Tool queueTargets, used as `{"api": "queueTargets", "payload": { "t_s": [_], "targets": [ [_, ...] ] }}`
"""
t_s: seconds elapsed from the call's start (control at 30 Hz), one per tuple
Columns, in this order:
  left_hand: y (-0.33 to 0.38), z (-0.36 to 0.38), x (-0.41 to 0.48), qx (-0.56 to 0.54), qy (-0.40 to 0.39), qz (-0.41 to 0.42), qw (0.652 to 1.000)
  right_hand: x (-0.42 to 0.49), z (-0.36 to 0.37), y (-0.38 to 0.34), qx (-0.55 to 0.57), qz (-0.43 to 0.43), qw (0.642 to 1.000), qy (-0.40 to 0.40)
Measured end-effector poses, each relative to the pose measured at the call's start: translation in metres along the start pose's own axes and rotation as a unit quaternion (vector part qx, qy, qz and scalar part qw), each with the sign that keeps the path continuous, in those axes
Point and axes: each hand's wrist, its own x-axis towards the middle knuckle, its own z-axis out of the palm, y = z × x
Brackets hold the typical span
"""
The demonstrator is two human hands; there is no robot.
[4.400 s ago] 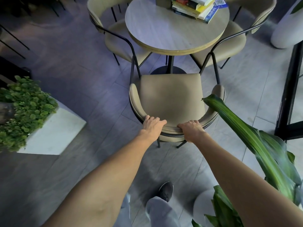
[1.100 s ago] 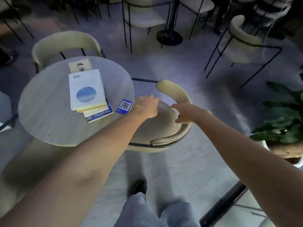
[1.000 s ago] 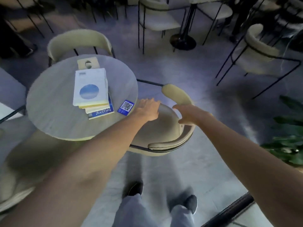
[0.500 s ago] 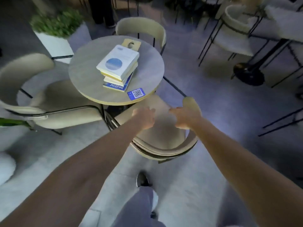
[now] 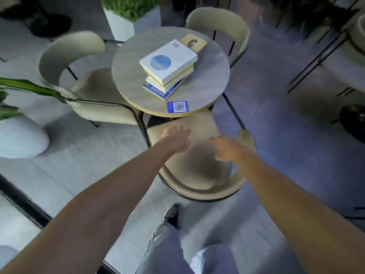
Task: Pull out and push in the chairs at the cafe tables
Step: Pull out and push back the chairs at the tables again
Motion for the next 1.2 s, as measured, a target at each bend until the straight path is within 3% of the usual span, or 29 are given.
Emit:
{"api": "queueTargets", "payload": {
  "t_s": [0.27, 0.5, 0.7, 0.93, 1.2],
  "targets": [
    [0.05, 0.04, -0.034, -0.072, -0.027, -0.104, 0.992, 0.004, 0.023, 0.049, -0.032, -0.098, 0.994, -0.041],
    [0.131, 0.102, -0.054, -0.133, -0.084, -0.118, 0.981, -0.025, 0.068, 0.088, -0.066, -0.168, 0.98, -0.082],
    [0.162, 0.16, -0.068, -0.049, -0.103, -0.091, 0.989, -0.024, 0.116, 0.108, -0.1, -0.16, 0.975, -0.117],
    [0.165, 0.191, -0.066, -0.019, -0.004, -0.116, 0.993, -0.017, 0.154, 0.108, -0.154, -0.181, 0.971, -0.014],
    [0.175, 0.199, -0.072, -0.025, 0.001, -0.115, 0.993, -0.024, 0.166, 0.113, -0.183, -0.196, 0.963, -0.01]
  ]
}}
